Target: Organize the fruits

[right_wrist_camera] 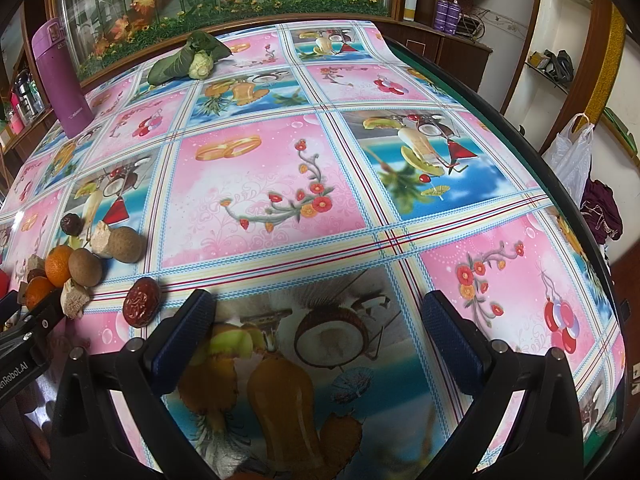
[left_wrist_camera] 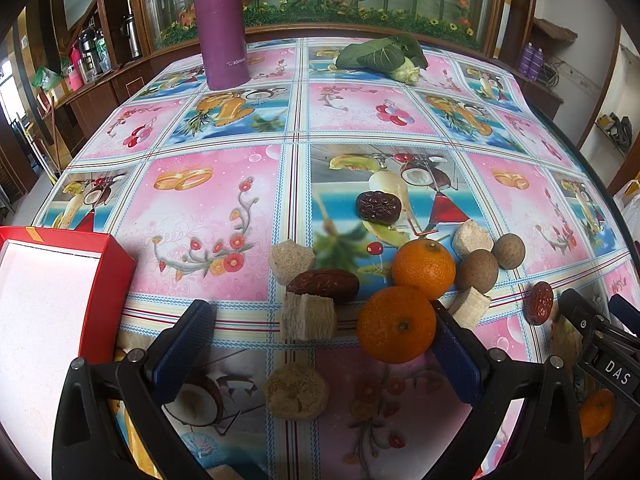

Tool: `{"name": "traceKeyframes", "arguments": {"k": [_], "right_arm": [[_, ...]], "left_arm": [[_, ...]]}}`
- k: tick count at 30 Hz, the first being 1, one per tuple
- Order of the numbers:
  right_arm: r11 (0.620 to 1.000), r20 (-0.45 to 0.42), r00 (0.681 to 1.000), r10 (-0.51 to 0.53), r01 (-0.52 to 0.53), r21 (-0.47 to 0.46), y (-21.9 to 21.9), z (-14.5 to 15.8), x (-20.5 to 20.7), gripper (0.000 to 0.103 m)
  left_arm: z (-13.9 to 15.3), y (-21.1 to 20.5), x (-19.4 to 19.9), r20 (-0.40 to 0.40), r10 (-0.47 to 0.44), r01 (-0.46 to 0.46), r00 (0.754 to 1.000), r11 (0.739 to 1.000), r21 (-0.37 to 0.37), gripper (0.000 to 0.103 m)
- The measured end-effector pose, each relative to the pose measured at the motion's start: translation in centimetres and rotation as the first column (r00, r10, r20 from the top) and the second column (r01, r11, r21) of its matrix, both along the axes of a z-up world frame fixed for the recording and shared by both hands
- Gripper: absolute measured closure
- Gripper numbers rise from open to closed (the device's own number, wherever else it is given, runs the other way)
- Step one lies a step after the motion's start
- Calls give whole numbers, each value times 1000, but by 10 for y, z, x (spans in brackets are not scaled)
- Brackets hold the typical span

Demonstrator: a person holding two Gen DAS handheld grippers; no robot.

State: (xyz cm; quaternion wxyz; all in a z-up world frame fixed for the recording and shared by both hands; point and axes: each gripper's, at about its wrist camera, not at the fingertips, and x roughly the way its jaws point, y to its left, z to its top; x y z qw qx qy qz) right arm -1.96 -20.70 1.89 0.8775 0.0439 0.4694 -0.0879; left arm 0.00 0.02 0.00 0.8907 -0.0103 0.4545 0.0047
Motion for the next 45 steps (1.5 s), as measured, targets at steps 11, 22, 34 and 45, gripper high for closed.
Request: {"name": "traceKeyframes", "arguments": {"k": [11, 22, 34, 45], "right_arm": [[1000, -2, 1000, 14, -14, 5, 0, -3, 1, 0], [996, 294, 955, 50, -69, 55, -7, 50, -51, 0], [983, 349, 925, 151, -178, 47, 14, 94, -105, 0], [982, 466, 876, 126, -178, 70, 8, 115, -148, 0]], "left_arm": [[10, 8, -9, 4, 29, -29, 1000, 999, -13, 1], [80, 41, -79, 279, 110, -141, 954, 985, 94, 1], [101, 62, -112, 339, 149, -182, 929, 981, 66, 1], [102, 64, -124, 334, 134, -159, 933, 986, 50, 1]]}}
